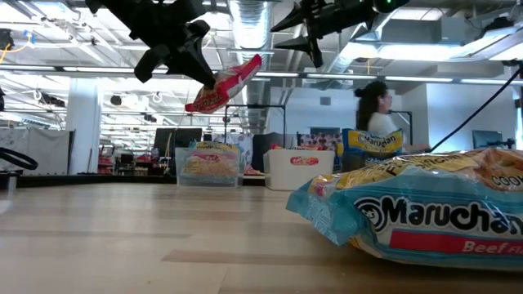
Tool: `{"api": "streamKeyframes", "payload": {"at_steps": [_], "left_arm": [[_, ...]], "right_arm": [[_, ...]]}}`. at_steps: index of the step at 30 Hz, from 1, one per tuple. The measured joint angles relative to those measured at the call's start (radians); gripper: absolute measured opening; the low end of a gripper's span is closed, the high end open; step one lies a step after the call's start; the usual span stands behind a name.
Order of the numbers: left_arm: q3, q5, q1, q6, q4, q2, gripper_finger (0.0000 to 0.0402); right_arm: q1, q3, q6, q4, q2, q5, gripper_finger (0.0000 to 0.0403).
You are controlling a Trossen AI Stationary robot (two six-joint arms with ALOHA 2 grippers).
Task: Sort Maruchan noodles
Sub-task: Put the red noodle pack into the white bin
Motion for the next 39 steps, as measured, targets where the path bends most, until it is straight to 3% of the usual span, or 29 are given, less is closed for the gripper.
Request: {"api": "streamKeyframes", "payload": {"at_steps": [14,19,39], "left_arm": [[0.0,-0.02,0.0,0.03,-0.002,0.0,0.0],[0.0,-0.02,0.0,0.033,-0.003,0.0,0.0],[0.0,-0.054,0.0,0.149,-0.063,0.0,0.0]], "right_arm": [[-0.011,0.114,-0.063,-0.053,0.002,-0.016,0.0194],[0.018,0.109,-0.057,-0.163,0.057,-0.019,0.0194],[0.12,0.111,0.006,-0.175,0.225,-0.083,0.0194]]}}
